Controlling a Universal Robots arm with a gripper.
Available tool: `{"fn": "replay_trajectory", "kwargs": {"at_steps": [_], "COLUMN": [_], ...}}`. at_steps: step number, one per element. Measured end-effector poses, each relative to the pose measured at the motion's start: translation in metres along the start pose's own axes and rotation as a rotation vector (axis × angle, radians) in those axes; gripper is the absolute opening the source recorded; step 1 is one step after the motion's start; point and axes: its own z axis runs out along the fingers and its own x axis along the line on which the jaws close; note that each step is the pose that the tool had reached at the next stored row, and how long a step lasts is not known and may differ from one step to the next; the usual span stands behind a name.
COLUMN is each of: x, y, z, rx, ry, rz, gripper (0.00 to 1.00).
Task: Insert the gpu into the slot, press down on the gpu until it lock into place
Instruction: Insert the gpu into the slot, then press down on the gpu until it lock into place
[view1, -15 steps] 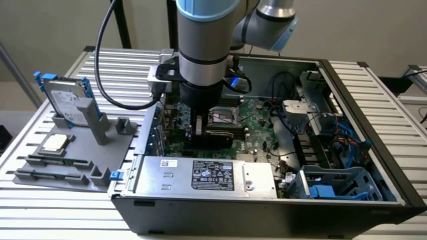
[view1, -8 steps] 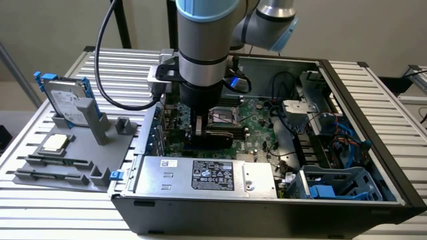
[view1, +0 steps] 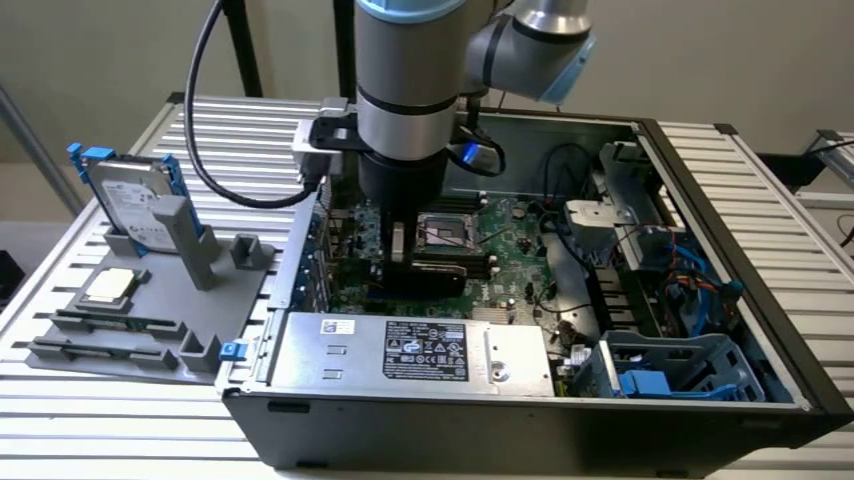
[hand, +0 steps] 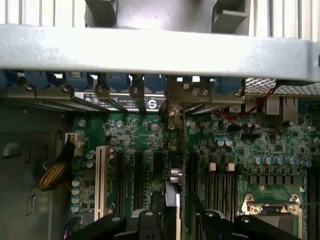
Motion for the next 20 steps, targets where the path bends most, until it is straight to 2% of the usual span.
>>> {"fn": "replay_trajectory", "kwargs": {"at_steps": [4,6,7,9,20], "x": [-0.001,-0.001,-0.001,-0.001,-0.001], "y": [0.0002,0.0002,0.0002,0.0002,0.0002], "z": [-0.0148,-0.018,-0.018,-0.018,-0.0181], "rx": [-0.0004,-0.0008,-0.0007,-0.0008,-0.0008], "ry": [-0.0001,0.0,-0.0003,-0.0002,-0.0001], "rz": [0.0,-0.001,-0.001,-0.002,-0.002], "gripper": [0.32,0.19,0.19,0.11,0.11]}}
